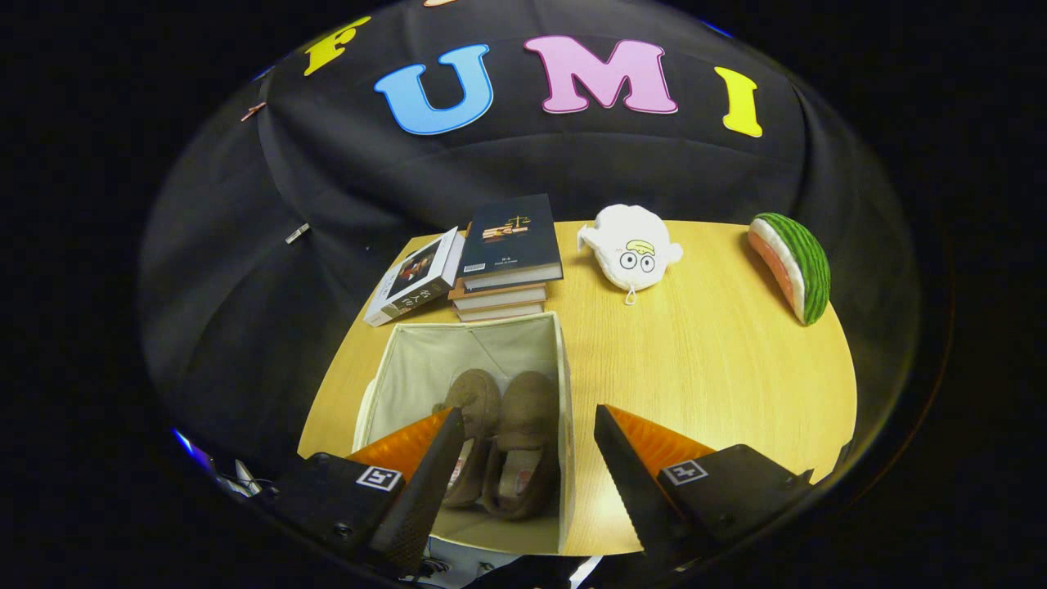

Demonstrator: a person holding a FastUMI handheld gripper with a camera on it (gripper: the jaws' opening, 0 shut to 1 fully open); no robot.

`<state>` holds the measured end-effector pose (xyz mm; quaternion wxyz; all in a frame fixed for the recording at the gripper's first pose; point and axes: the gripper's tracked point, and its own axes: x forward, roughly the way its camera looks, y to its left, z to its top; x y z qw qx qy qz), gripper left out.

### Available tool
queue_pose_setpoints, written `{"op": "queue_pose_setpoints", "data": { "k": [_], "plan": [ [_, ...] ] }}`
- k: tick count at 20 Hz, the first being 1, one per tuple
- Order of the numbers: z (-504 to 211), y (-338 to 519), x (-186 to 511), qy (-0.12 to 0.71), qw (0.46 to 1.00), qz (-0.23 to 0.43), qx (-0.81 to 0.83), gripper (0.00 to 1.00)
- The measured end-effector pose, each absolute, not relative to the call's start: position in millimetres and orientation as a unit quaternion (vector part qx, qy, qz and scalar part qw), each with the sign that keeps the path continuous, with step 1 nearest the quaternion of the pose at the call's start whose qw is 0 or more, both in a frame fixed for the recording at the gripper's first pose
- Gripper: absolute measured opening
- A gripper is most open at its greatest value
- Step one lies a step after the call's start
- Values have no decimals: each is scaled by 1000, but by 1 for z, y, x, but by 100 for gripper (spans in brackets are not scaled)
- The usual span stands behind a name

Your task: Open the storage box then place both shoes into the box .Put the left shoe in first, then the right shoe, with the right side of both shoes facing outward in a uniform manner.

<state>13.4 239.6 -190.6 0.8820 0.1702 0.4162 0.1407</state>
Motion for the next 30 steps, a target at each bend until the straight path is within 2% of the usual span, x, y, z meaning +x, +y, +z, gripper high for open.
{"op": "queue_pose_setpoints", "data": {
  "k": [9,21,30],
  "plan": [
    [-179,137,29,355,919,107,134,99],
    [-182,-26,39,310,942,46,117,99],
    [-161,-102,45,253,961,22,107,99]
  ]
}}
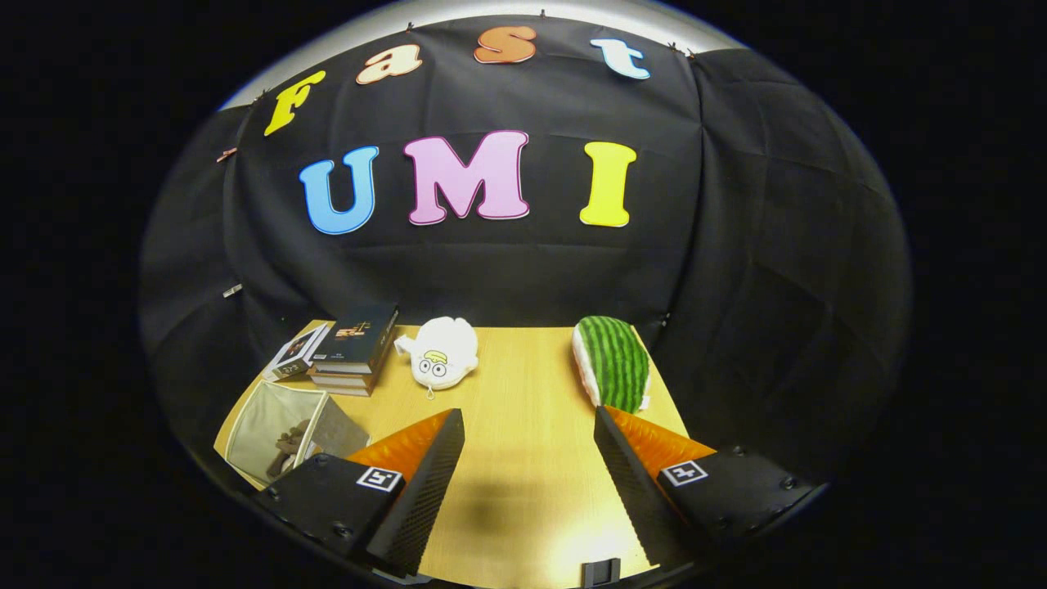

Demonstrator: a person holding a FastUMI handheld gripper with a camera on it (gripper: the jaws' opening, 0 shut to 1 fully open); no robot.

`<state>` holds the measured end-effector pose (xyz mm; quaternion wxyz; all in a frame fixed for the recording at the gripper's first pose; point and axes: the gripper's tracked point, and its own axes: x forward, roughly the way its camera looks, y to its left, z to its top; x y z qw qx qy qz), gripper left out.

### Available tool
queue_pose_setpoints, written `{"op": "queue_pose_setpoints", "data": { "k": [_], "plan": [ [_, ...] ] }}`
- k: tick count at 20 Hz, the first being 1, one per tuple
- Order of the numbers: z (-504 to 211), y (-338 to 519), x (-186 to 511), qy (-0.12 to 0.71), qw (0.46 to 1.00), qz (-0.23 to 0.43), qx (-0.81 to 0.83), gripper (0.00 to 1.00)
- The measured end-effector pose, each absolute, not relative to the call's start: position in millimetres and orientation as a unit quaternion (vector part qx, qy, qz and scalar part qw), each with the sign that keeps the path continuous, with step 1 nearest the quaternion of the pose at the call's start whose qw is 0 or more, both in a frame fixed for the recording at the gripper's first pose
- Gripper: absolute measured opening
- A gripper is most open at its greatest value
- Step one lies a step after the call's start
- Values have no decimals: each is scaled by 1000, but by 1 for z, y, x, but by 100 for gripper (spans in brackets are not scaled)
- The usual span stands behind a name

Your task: Open the storage box then place both shoes into the box .Put the left shoe in first, then the right shoe, with the right side of both shoes facing outward in a uniform manner.

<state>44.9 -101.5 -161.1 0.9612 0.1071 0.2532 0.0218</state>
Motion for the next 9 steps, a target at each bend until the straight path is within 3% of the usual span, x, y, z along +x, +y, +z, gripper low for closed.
{"op": "queue_pose_setpoints", "data": {
  "k": [9],
  "plan": [
    [-134,-133,44,173,982,37,68,98]
  ]
}}
